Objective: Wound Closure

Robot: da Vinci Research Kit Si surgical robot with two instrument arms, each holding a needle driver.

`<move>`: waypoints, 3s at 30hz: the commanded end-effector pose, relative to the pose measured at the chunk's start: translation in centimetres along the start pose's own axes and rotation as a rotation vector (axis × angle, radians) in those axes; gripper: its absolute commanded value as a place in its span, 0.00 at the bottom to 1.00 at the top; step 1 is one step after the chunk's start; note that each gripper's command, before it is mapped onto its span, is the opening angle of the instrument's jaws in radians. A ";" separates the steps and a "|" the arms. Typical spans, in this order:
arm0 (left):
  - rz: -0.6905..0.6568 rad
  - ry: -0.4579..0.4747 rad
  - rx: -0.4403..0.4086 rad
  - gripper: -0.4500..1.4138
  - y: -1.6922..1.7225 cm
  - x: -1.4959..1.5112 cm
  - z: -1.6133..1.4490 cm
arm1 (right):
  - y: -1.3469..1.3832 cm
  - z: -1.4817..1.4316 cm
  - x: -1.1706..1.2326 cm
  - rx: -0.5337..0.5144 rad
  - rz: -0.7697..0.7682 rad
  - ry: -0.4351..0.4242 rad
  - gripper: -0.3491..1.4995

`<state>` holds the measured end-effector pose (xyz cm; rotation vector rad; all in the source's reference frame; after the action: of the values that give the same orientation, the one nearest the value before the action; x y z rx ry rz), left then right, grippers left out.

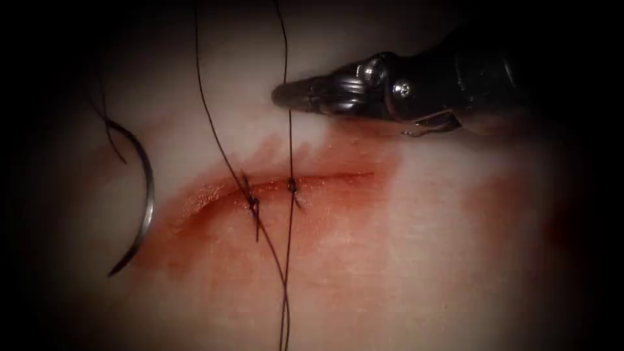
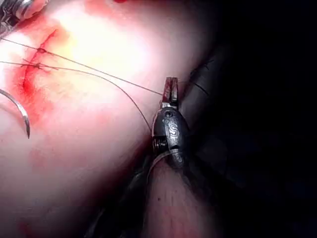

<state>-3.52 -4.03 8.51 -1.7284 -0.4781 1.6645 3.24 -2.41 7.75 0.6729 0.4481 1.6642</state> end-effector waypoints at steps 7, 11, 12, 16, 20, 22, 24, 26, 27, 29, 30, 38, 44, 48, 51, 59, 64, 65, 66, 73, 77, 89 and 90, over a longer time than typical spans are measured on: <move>-0.006 -0.013 -0.008 0.00 0.08 -0.15 0.03 | -0.04 0.03 0.03 -0.010 -0.007 0.030 0.00; -0.009 -0.016 -0.008 0.00 0.09 -0.18 0.02 | -0.06 0.02 0.04 -0.014 -0.011 0.040 0.00; -0.009 -0.016 -0.008 0.00 0.09 -0.19 0.02 | -0.06 0.02 0.04 -0.014 -0.011 0.040 0.00; -0.008 -0.016 -0.009 0.00 0.09 -0.20 0.02 | -0.06 0.01 0.06 -0.019 -0.010 0.044 0.00; -0.005 -0.020 -0.009 0.00 0.09 -0.23 0.02 | -0.06 0.00 0.07 -0.021 -0.010 0.050 0.00; -0.010 -0.020 -0.009 0.00 0.08 -0.24 0.01 | -0.05 0.00 0.09 -0.025 -0.009 0.052 0.00; -0.009 -0.023 -0.009 0.00 0.07 -0.25 0.01 | -0.05 0.00 0.09 -0.025 -0.009 0.052 0.00; -0.009 -0.024 -0.011 0.00 0.05 -0.26 0.00 | -0.05 0.00 0.10 -0.026 -0.009 0.055 0.00; -0.009 -0.025 -0.013 0.00 0.03 -0.25 -0.01 | -0.05 0.00 0.09 -0.023 -0.009 0.046 0.00; -0.012 -0.025 -0.016 0.00 0.01 -0.23 -0.02 | -0.05 0.01 0.06 -0.001 -0.010 -0.013 0.00; -0.015 -0.024 -0.013 0.00 0.00 -0.19 -0.02 | -0.05 0.00 0.02 0.025 -0.024 -0.057 0.00; -0.020 -0.012 0.014 0.00 -0.15 0.35 -0.04 | -0.01 -0.21 -0.10 0.221 -0.610 0.017 0.23; 0.020 -0.005 0.035 0.00 -0.34 0.79 -0.15 | 0.08 -0.55 0.09 0.136 -0.979 0.176 0.60; 0.050 -0.013 0.053 0.00 -0.50 1.08 -0.24 | 0.11 -0.88 0.32 0.120 -1.032 0.182 0.76; 0.071 -0.018 0.066 0.00 -0.64 1.33 -0.28 | 0.12 -1.11 0.48 0.091 -1.029 0.165 0.92; 0.117 -0.032 0.081 0.00 -0.96 1.85 -0.26 | 0.32 -1.41 0.20 0.134 -1.107 0.128 0.84; 0.140 -0.050 0.089 0.00 -1.17 2.02 -0.23 | 0.18 -1.31 -0.06 0.186 -1.212 0.092 0.75; 0.139 -0.050 0.090 0.00 -1.20 2.04 -0.22 | 0.13 -1.28 -0.09 0.187 -1.229 0.092 0.73; 0.138 -0.049 0.091 0.00 -1.25 2.05 -0.21 | 0.10 -1.26 -0.12 0.189 -1.229 0.090 0.56; 0.147 -0.052 0.111 0.00 -1.55 2.06 -0.05 | -0.17 -1.06 -0.24 0.239 -1.241 0.106 0.00; 0.152 -0.051 0.104 0.00 -1.72 2.03 0.11 | -0.34 -0.83 -0.29 0.296 -1.208 0.157 0.00; 0.174 -0.051 0.088 0.00 -2.13 1.87 0.25 | -0.67 -0.42 -0.76 0.512 -1.222 0.130 0.00; 0.173 -0.052 0.088 0.00 -2.17 1.84 0.24 | -0.68 -0.43 -0.77 0.515 -1.222 0.128 0.00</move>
<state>-3.05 -1.17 8.70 -1.7038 -0.2748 1.8326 3.49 -2.95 6.83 0.4696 1.1248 0.4163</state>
